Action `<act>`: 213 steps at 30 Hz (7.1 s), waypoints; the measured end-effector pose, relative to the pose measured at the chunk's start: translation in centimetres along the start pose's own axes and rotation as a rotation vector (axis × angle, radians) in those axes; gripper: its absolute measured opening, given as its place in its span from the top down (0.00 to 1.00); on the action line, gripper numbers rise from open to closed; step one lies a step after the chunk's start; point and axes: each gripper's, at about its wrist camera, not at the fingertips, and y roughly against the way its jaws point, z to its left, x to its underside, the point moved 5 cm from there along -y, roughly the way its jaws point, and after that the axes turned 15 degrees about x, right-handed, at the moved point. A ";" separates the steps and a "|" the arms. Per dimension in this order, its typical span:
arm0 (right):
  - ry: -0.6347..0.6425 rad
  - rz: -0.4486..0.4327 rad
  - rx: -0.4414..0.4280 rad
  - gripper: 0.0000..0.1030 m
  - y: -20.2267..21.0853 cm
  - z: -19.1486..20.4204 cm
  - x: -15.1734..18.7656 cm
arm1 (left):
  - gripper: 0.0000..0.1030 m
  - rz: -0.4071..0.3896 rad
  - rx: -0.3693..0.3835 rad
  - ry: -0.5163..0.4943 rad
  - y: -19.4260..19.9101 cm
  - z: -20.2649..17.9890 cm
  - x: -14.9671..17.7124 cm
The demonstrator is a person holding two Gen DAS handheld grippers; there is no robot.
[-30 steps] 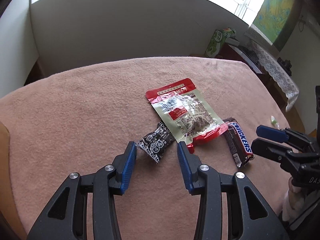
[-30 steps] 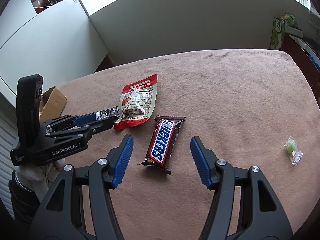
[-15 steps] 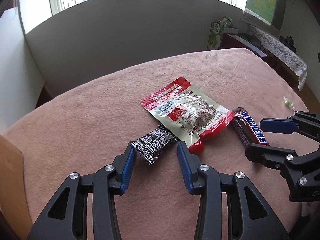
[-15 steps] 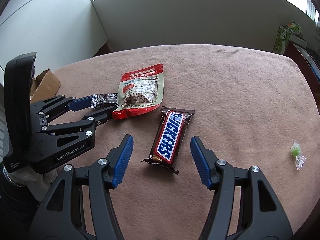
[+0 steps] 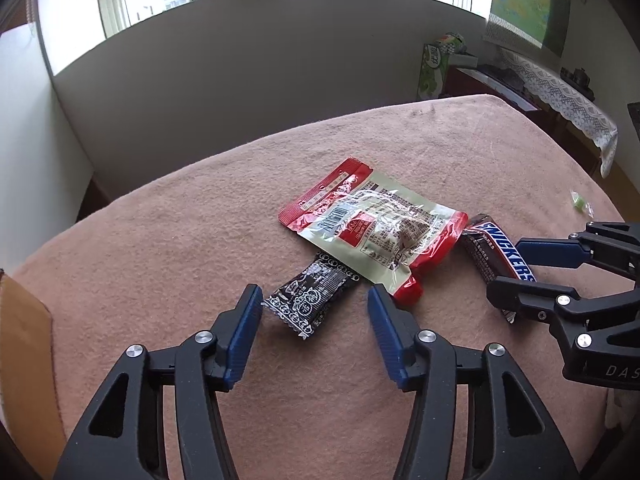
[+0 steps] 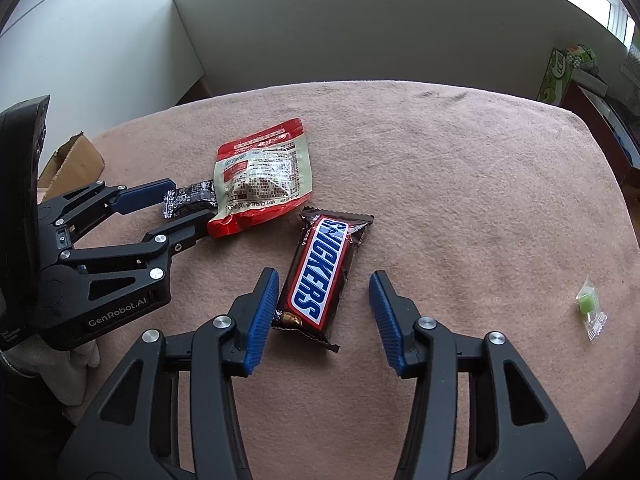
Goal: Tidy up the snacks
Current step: 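Close the right gripper on the Snickers bar while the left gripper grasps the black-wrapped candy, then carry both snacks over the cardboard box and open both grippers, then move the left tool to the red-white packet while the right tool approaches the green candy, then close the left gripper on the red-white packet while the right gripper grasps the green candy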
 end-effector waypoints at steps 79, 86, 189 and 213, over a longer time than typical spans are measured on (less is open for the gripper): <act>0.170 -0.230 -0.326 0.71 11.7 23.7 -2.5 | 0.79 -0.396 -0.278 0.270 23.8 11.9 11.0; 0.272 -0.232 -0.372 0.71 12.2 29.6 -0.9 | 0.79 -0.406 -0.296 0.340 25.0 15.1 13.4; -0.266 0.066 0.094 0.51 -0.2 -16.0 2.6 | 0.25 0.199 0.008 0.041 -5.3 -5.4 -4.6; -0.314 0.018 0.161 0.78 0.9 -17.3 2.4 | 0.56 0.071 0.053 0.109 -3.0 -4.3 -4.0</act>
